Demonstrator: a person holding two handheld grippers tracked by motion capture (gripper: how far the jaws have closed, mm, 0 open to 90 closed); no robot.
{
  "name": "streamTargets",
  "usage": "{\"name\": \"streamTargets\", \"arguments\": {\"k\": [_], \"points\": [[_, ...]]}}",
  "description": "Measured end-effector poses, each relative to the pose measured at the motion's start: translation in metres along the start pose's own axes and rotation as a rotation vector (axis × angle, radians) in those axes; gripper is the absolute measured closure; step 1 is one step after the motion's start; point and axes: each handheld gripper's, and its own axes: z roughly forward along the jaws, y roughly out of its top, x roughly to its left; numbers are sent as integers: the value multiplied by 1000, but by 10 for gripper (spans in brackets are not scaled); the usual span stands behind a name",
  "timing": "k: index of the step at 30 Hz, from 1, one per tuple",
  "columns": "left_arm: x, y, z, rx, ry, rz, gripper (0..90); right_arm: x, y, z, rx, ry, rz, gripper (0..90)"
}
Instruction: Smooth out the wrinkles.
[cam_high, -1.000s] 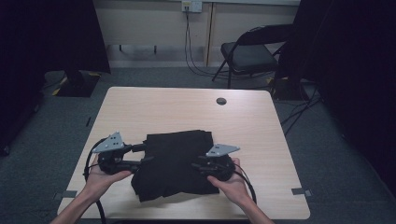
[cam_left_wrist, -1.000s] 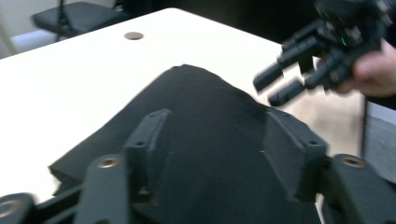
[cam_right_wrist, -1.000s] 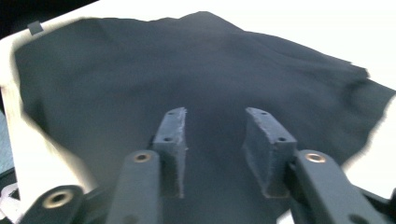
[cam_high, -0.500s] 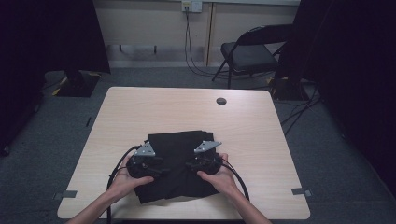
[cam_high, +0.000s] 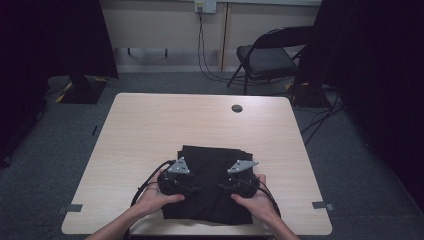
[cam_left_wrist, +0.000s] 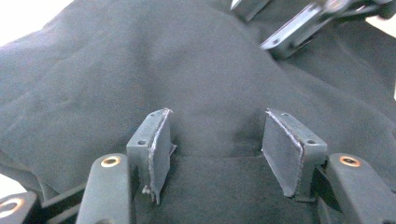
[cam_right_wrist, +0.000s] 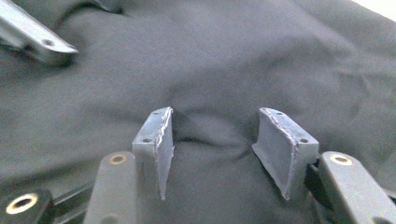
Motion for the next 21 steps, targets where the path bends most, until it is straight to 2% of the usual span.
{"name": "streamTargets", "arguments": {"k": [1, 2, 4, 5, 6, 8, 10, 11, 12, 14, 16, 19, 21], "points": [[1, 2, 1, 5, -5, -2, 415, -6, 2, -9, -32, 35, 22, 392], [4, 4, 1, 4, -21, -23, 412, -10, 6, -12, -50, 23, 24, 390], [6, 5, 0, -5, -25, -27, 411, -15, 11, -15, -64, 4, 30, 386], [8, 10, -1, -3, -40, -26, 416, -28, 22, -16, -113, 2, 54, 370], [9, 13, -3, -26, -53, -21, 433, -35, 29, -13, -122, -1, 63, 361], [10, 19, -5, -53, -66, -44, 451, -47, 42, -3, -128, -11, 60, 343], [9, 22, -3, -49, -66, -44, 452, -57, 54, 10, -138, -4, 77, 328], [7, 25, 6, -7, -64, -39, 450, -61, 60, 17, -138, -11, 66, 309], [7, 25, 6, -7, -64, -39, 448, -64, 65, 25, -124, -8, 67, 283], [10, 22, 22, 43, -58, -49, 434, -70, 73, 42, -77, 6, 71, 247], [11, 21, 25, 45, -57, -55, 423, -74, 76, 56, -47, 17, 70, 221], [17, 17, 27, 26, -83, -89, 423, -76, 76, 73, -8, 26, 74, 204], [18, 16, 28, 22, -86, -92, 424, -79, 74, 82, 17, 25, 76, 176]]}}
